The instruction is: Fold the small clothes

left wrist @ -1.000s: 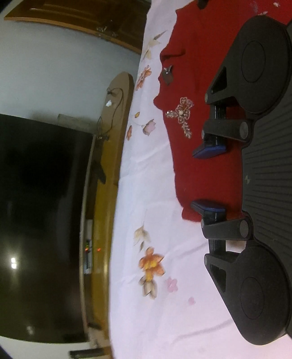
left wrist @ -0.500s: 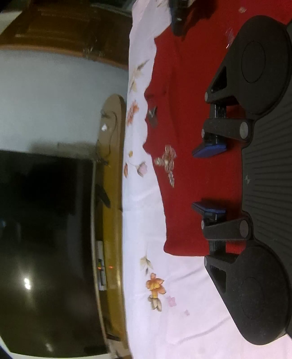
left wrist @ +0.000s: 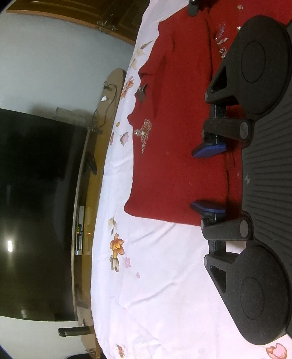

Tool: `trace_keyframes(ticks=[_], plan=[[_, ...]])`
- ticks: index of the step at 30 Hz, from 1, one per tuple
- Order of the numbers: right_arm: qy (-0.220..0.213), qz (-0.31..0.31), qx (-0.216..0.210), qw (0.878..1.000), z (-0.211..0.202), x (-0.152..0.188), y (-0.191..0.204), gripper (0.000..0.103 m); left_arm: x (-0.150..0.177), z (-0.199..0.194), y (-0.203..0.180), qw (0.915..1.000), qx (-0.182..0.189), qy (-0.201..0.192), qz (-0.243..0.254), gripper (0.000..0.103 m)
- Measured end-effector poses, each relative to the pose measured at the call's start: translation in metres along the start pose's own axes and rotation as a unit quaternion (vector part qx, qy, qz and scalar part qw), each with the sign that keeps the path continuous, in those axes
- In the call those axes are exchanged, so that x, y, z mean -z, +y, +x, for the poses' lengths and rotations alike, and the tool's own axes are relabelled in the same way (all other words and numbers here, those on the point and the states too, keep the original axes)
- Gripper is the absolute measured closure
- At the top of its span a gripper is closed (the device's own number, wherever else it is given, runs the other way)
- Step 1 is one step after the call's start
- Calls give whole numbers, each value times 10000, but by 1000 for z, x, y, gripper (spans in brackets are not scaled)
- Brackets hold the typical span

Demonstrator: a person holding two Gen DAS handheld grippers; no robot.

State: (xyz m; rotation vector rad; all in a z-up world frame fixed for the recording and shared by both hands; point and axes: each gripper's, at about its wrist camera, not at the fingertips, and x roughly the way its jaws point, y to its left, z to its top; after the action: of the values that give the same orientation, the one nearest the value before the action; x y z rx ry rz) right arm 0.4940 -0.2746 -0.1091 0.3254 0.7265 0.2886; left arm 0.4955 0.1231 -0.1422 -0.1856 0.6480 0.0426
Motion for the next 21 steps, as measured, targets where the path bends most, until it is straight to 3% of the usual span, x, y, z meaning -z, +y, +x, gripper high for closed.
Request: trace_keyframes(ticks=[6, 9, 11, 15, 19, 21], plan=[[5, -145, 74, 9999, -5, 8, -6, 93, 0, -7, 1, 9999, 6, -88, -116, 60], [-186, -224, 91, 9995, -15, 1, -2, 75, 3, -28, 3, 9990, -3, -309, -335, 60], [-377, -185, 46, 9991, -25, -2, -6, 75, 9, -43, -2, 9989, 16, -387, -261, 60], [-402, 59, -8, 9992, -38, 1, -20, 75, 18, -41, -20, 9997, 233, -31, -87, 60], [-80, -112, -233, 9996, -25, 3, -15, 77, 20, -19, -43, 9996, -49, 215, 173, 60], [129, -339, -129, 9993, -13, 3, -9, 82, 17, -16, -36, 9993, -248, 137, -259, 60]])
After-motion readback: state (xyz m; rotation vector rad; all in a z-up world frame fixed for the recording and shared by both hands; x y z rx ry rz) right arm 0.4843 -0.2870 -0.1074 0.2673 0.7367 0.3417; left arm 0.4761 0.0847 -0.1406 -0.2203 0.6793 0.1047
